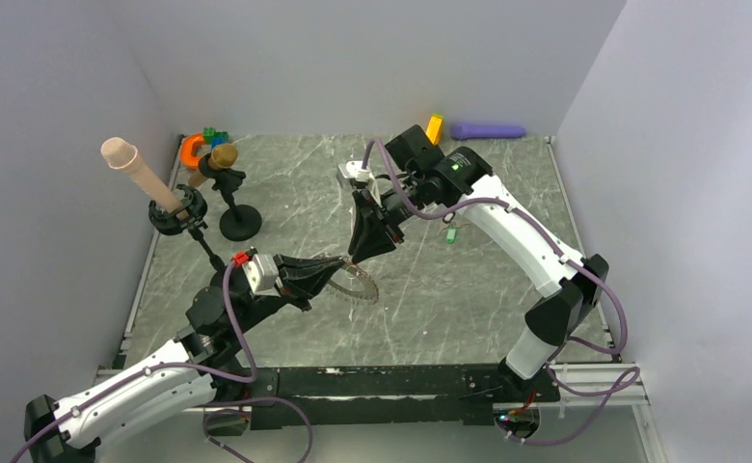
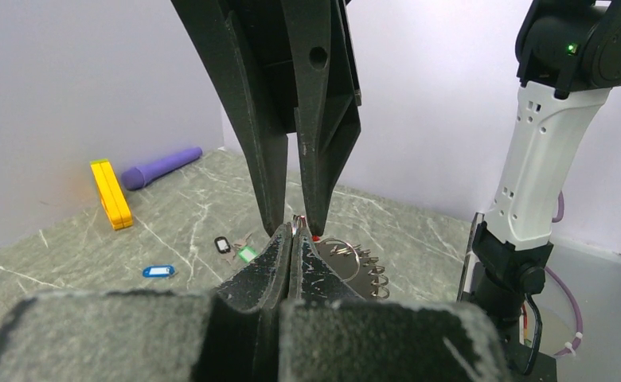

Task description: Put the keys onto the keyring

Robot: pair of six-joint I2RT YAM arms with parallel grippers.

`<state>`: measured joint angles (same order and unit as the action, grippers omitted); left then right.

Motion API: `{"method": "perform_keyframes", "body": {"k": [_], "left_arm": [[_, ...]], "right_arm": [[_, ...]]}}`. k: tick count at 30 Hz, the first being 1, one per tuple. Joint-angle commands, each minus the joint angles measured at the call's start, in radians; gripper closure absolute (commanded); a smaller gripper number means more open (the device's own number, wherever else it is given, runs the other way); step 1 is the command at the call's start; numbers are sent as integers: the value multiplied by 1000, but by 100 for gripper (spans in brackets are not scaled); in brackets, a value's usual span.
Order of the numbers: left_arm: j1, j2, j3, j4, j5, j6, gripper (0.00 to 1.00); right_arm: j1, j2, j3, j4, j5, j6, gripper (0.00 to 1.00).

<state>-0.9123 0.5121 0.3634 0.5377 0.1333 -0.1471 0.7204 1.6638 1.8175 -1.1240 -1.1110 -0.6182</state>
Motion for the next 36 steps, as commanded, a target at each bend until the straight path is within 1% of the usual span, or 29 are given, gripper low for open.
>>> {"method": "perform_keyframes", "body": {"k": [1, 3, 6, 7, 13, 14, 15, 30, 36], "left_arm": [[1, -4, 6, 86, -7, -20, 100], [1, -3, 7, 87, -7, -19, 100], [1, -4, 4, 95, -10, -21, 100], [0, -8, 1, 101, -12, -22, 100], [2, -24, -36, 197, -29, -46, 100], [2, -16, -67, 281, -44, -63, 100], [3, -10, -76, 315, -50, -74, 100], [4, 220, -163, 809, -86, -181, 100], [3, 276, -177, 910, -81, -206, 100]], "right_arm": [[-1, -28, 46, -12, -60, -18, 73], [-1, -28, 46, -15, -69, -20, 79], [-1, -27, 49, -25, -73, -30, 97], [-1, -28, 46, -28, -72, -35, 100], [-1, -41, 8, -45, -47, -70, 100], [0, -47, -1, -46, -41, -79, 100], [0, -49, -5, -45, -38, -82, 100], [31, -57, -61, 8, -32, -66, 100], [29, -58, -61, 25, -32, -39, 100]]}}
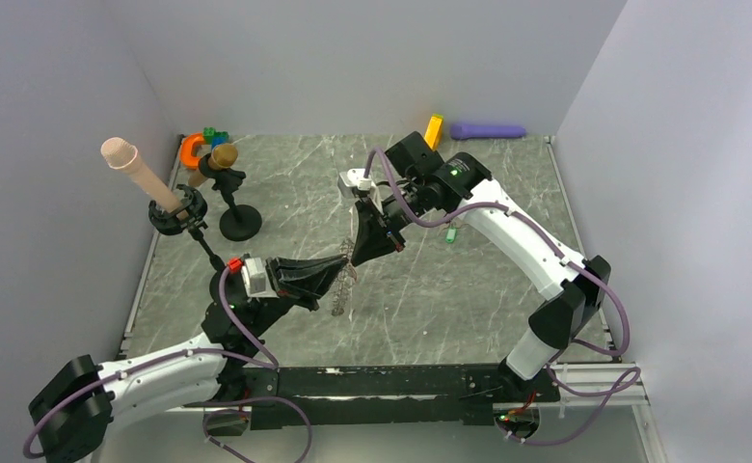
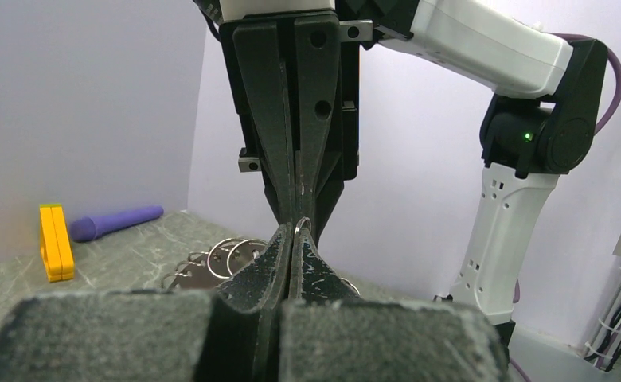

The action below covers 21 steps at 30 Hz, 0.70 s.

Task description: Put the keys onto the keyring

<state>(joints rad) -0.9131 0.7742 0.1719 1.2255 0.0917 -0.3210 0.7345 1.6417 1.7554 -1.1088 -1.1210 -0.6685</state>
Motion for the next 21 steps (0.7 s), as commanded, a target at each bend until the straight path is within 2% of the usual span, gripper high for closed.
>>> {"method": "perform_keyframes", "body": {"k": [1, 5, 11, 17, 21], "left_arm": [[5, 16, 12, 226, -38, -36, 100], [5, -4, 9, 204, -28, -37, 100], [24, -103, 6, 58, 23, -27, 100], [57, -211, 80, -287, 152, 19, 100], [71, -253, 147, -498, 189, 87, 100]], "right_arm": [[14, -36, 7, 5, -23, 10, 100], [4, -37, 32, -15, -24, 3, 100], [-20, -43, 50, -35, -24, -5, 100], [-26, -39, 64, -44, -67, 10, 100], [-25, -40, 53, -40, -107, 36, 100]]}}
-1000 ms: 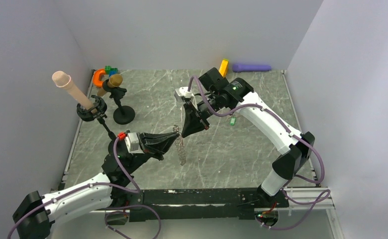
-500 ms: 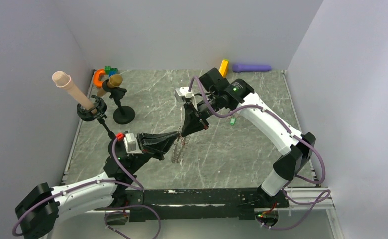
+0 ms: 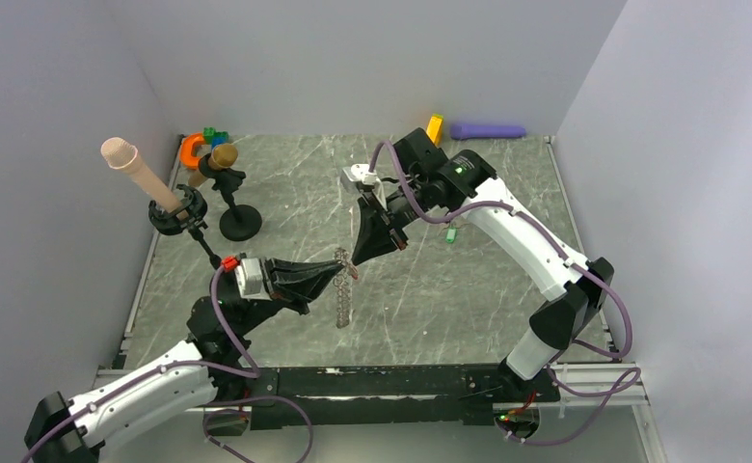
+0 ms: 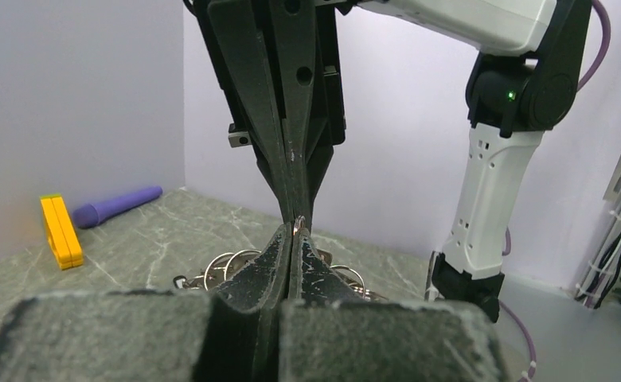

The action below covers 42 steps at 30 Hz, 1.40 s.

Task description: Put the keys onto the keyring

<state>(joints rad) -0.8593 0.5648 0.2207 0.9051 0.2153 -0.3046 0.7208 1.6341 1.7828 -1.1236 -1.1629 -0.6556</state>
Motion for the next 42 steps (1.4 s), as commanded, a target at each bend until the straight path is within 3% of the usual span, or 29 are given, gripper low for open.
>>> {"method": "perform_keyframes", "body": {"k": [1, 12, 17, 30, 33, 37, 42], "left_arm": [[20, -52, 117, -226, 69, 90, 100], [25, 48, 404, -770, 128, 377, 100], [23, 94, 502, -940, 154, 472, 100], [24, 134, 605, -1151, 135, 613, 100], [25, 139, 613, -1154, 116, 624, 100], [27, 153, 618, -1139, 46, 607, 100], [43, 222, 641, -1109, -49, 541, 100]], "right_arm": [[-11, -33, 20, -22, -72, 28, 100], [-11, -45, -48, 45, -109, 109, 100], [-16, -49, -56, 65, -107, 132, 100], [-35, -44, -67, 59, -111, 127, 97], [-35, -42, -74, 51, -101, 114, 85], [-47, -59, -90, 56, -49, 97, 59], [-113, -102, -129, 96, 14, 98, 53]]}}
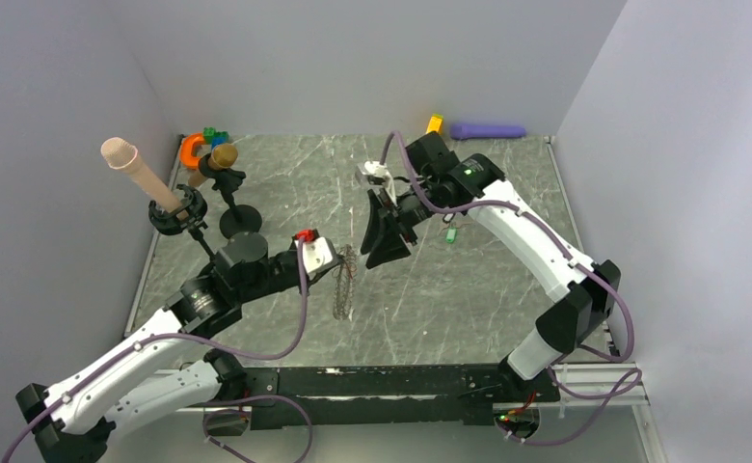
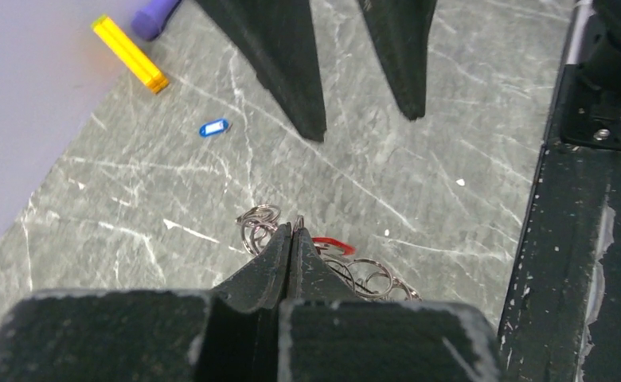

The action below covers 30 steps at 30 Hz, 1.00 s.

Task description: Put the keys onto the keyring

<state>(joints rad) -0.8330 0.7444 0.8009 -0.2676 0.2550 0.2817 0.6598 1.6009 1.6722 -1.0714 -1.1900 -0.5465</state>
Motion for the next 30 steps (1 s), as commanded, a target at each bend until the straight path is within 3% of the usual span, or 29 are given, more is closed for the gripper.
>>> {"method": "perform_keyframes", "body": {"k": [1, 6, 17, 25, 30], "left_arm": [[24, 57, 72, 67, -95, -57, 100], [81, 218, 176, 43, -158, -149, 100], [237, 674, 550, 41, -23, -274, 100], [368, 938, 695, 240, 1, -510, 100], [425, 1059, 723, 358, -8, -583, 100]], "right_arm": [[-71, -80, -23, 49, 51, -13, 52], [-182, -141, -85, 101, 78, 7, 51], [-385, -292, -300, 213, 33, 48, 49], [-441, -312, -345, 241, -13, 54, 48], [-448, -312, -349, 246, -19, 54, 48]]}}
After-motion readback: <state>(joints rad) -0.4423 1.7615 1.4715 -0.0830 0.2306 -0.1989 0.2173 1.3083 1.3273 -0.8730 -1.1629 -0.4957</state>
